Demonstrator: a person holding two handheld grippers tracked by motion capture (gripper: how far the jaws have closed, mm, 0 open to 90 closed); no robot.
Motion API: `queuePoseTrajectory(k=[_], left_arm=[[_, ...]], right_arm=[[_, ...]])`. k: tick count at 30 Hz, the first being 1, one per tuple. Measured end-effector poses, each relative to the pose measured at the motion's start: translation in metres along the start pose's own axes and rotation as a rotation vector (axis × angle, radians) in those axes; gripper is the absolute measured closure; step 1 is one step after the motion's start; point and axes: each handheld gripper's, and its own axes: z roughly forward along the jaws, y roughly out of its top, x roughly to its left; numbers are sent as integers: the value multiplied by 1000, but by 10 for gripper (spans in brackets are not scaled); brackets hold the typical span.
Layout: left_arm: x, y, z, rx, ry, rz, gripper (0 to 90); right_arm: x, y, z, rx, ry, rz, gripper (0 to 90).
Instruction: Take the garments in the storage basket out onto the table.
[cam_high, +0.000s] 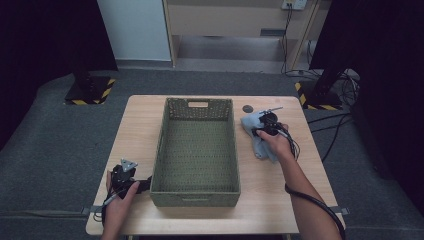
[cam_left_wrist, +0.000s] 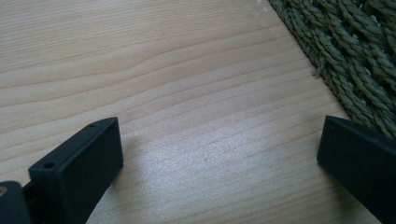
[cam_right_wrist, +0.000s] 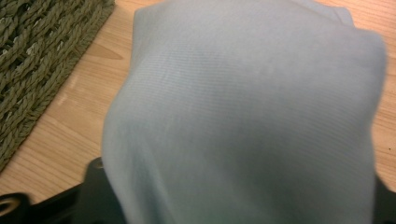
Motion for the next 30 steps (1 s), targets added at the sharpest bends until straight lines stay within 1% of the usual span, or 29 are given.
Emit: queuePoseTrajectory(k=[3, 5, 8, 10, 13, 14, 17, 19, 21, 25, 30], left_arm=[[0, 0, 0, 0, 0, 0, 0], [0, 0, 0, 0, 0, 0, 0], [0, 0, 0, 0, 0, 0, 0], [0, 0, 0, 0, 0, 0, 0], [0, 0, 0, 0, 0, 0, 0], [0, 0, 0, 0, 0, 0, 0], [0, 0, 0, 0, 0, 0, 0], [0, 0, 0, 0, 0, 0, 0], [0, 0, 0, 0, 0, 0, 0], [0, 0, 0, 0, 0, 0, 0], [0, 0, 0, 0, 0, 0, 0]], right_arm=[[1, 1, -3, 7, 24, 13, 201], [2, 2, -7, 14, 37, 19, 140], [3, 3, -17, -4, 44, 6, 103], [3, 4, -23, -15, 51, 9, 79], [2, 5, -30, -37, 49, 13, 61], [2, 5, -33, -36, 48, 18, 62], [3, 4, -40, -66, 48, 25, 61], [4, 3, -45, -82, 52, 43, 61], [5, 3, -49, -98, 47, 41, 63], [9, 3, -59, -126, 52, 56, 62], [15, 5, -76, -164, 56, 27, 61]])
